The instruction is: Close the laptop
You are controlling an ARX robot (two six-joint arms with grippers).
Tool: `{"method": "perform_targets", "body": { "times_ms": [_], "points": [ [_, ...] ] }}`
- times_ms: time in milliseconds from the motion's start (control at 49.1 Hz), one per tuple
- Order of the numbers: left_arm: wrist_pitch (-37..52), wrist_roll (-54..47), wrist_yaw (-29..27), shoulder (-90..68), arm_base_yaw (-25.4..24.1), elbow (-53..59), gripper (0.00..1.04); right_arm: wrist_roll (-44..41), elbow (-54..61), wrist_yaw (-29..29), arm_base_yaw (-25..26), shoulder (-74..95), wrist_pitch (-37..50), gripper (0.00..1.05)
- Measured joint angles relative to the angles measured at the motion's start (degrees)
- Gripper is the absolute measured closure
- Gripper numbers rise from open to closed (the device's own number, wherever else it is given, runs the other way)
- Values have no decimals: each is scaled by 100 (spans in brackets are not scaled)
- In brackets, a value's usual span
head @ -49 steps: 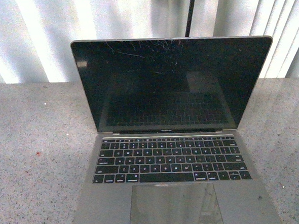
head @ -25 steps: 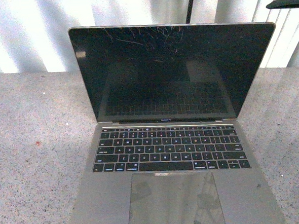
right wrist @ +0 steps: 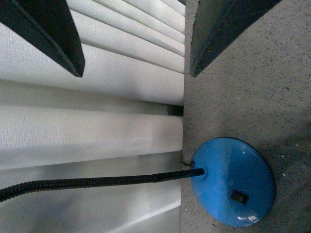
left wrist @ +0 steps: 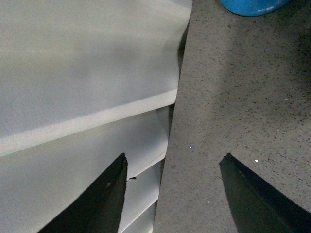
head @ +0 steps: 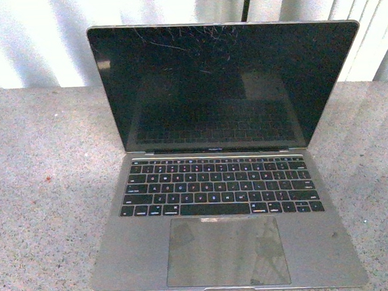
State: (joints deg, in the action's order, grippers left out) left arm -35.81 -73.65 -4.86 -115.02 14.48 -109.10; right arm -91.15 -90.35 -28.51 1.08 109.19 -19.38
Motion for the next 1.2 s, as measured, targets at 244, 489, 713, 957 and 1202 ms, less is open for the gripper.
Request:
{"method": "perform_targets", "body": {
  "times_ms": [244,489,713,957,1202],
  "points": [
    [-590,26,13,-142,35,-269,83,-61,-378,48,-72,68,-1008,80],
    [-1016,85,-122,-221,120,-450,101,-68,-551,184,-234,243,-1622,102],
    [-1067,177,-319,-260,184,-446,101,9,-551,157,-393,334,-1556,102],
    [-1073,278,-282,-262,321,-223,101,179,-577,142,-476,369,-1681,102],
    [-1143,321,-238,-262,439,-70,101,245,-575,170,-472,374,-2013,102]
  ]
}}
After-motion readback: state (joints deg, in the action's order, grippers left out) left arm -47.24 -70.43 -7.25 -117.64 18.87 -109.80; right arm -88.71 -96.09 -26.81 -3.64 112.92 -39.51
